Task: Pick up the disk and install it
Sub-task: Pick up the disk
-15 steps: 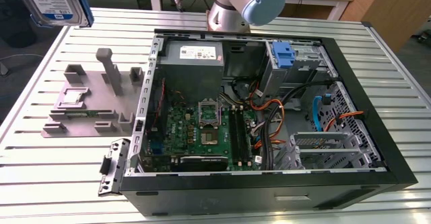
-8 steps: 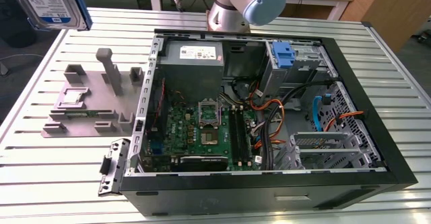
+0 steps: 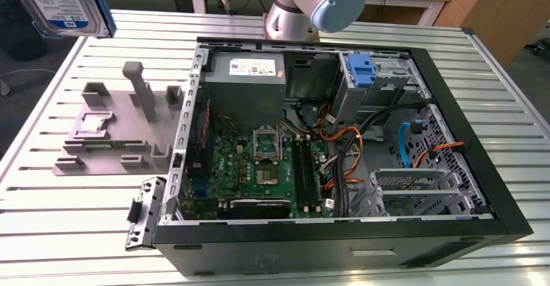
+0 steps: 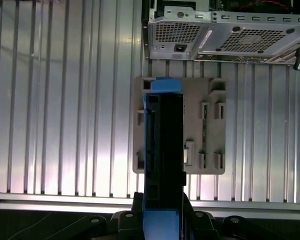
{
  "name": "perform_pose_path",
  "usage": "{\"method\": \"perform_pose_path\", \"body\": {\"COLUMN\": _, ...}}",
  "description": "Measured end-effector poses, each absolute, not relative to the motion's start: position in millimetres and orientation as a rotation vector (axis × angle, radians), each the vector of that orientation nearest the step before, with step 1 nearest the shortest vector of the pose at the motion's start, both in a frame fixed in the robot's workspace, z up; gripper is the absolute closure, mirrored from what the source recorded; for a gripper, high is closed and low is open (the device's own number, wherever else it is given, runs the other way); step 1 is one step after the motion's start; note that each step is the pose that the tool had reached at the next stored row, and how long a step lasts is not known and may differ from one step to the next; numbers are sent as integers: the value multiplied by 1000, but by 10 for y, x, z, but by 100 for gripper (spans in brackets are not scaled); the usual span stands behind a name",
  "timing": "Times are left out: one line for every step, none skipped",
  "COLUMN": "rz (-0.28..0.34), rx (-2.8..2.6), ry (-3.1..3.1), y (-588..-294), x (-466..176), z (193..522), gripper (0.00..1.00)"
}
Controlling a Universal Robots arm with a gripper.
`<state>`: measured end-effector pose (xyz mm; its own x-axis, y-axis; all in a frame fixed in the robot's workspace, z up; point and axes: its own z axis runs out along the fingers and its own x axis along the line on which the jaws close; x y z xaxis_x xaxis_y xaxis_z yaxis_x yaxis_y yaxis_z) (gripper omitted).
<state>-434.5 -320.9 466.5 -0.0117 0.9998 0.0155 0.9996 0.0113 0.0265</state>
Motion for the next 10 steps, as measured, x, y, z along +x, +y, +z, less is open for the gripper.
{"method": "perform_pose_path", "body": {"rz": 47, "rx": 2203, "ry": 2228, "y": -3209, "x": -4346, "z": 4678, "gripper": 63}}
{"method": "perform_pose_path", "body": {"rz": 47, "rx": 2203, "ry": 2228, "y": -3210, "x": -4346, "z": 4689, "gripper": 63}}
{"method": "perform_pose_path", "body": {"rz": 47, "rx": 2203, "ry": 2228, "y": -3210, "x": -4345, "z": 4703, "gripper": 63}}
{"method": "perform_pose_path", "body": {"rz": 47, "rx": 2203, "ry": 2229, "y": -3210, "x": -4345, "z": 4716, "gripper": 63}}
{"method": "perform_pose_path", "body": {"rz": 47, "rx": 2203, "ry": 2229, "y": -3209, "x": -4345, "z": 4727, "gripper": 63}}
{"method": "perform_pose_path", "body": {"rz": 47, "rx": 2203, "ry": 2228, "y": -3210, "x": -4345, "z": 4738, "gripper": 63}}
{"method": "perform_pose_path", "body": {"rz": 47, "rx": 2203, "ry": 2229, "y": -3210, "x": -4345, "z": 4750, "gripper": 63}}
{"method": "perform_pose_path", "body": {"rz": 47, "rx": 2203, "ry": 2228, "y": -3210, "x": -4345, "z": 4765, "gripper": 63}}
{"method": "perform_pose_path", "body": {"rz": 46, "rx": 2203, "ry": 2229, "y": -3210, "x": -4345, "z": 4778, "gripper": 63}}
{"method": "perform_pose_path", "body": {"rz": 46, "rx": 2203, "ry": 2229, "y": -3210, "x": -4345, "z": 4786, "gripper": 63}}
